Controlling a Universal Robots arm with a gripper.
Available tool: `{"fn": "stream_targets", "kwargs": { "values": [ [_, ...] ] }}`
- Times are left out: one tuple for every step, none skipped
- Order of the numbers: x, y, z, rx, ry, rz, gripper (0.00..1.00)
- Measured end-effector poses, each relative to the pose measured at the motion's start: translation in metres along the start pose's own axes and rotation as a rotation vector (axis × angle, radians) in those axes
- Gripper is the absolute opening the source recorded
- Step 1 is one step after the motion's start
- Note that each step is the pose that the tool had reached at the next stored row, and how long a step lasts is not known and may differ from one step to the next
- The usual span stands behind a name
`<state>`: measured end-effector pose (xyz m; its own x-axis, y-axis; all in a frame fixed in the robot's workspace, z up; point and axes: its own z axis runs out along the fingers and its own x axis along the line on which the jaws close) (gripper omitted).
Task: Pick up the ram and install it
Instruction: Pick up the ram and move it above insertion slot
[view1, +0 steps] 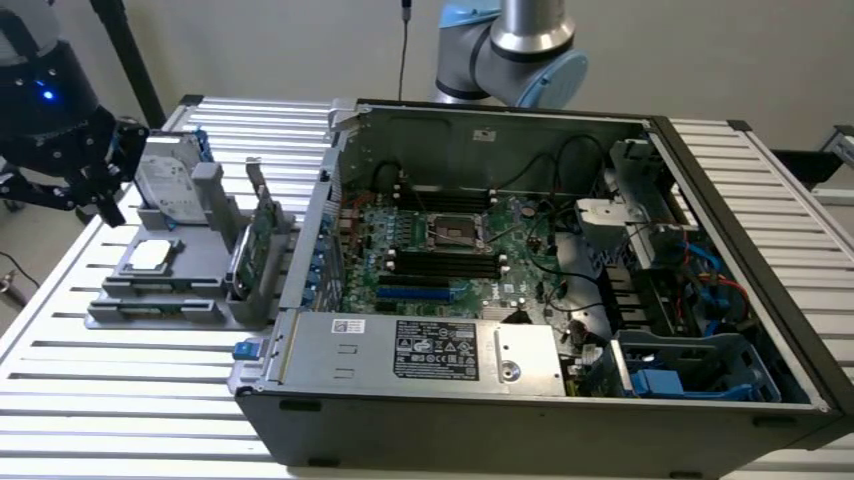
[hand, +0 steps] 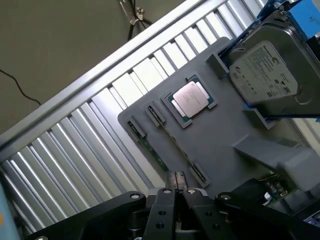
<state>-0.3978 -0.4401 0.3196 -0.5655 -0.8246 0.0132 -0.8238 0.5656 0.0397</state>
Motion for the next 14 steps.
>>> {"fn": "stream_targets", "kwargs": {
  "values": [
    [0.0,0.0,0.0008,0.0002,0.0008,-0.018,0.11],
    [0.0,-0.0001,0.0016,0.0005,0.0015,-0.036,0.11],
    [0.0,-0.0001,0.0024,0.0007,0.0021,-0.054,0.11],
    [0.0,-0.0001,0.0031,0.0009,0.003,-0.073,0.11],
    [0.0,-0.0002,0.0039,0.0012,0.0037,-0.091,0.11],
    [0.0,-0.0002,0.0047,0.0014,0.0044,-0.11,0.11],
    [0.0,-0.0002,0.0055,0.0016,0.0051,-0.127,0.11],
    [0.0,-0.0003,0.0063,0.0019,0.0059,-0.145,0.11],
    [0.0,-0.0003,0.0071,0.0022,0.0065,-0.163,0.11],
    [0.0,-0.0003,0.0079,0.0024,0.0072,-0.182,0.11],
    [0.0,-0.0004,0.0087,0.0026,0.008,-0.2,0.11],
    [0.0,-0.0004,0.0095,0.0029,0.0087,-0.218,0.11],
    [0.0,-0.0004,0.0102,0.0031,0.0095,-0.236,0.11],
    [0.0,-0.0005,0.0111,0.0034,0.0101,-0.254,0.11]
  ]
}}
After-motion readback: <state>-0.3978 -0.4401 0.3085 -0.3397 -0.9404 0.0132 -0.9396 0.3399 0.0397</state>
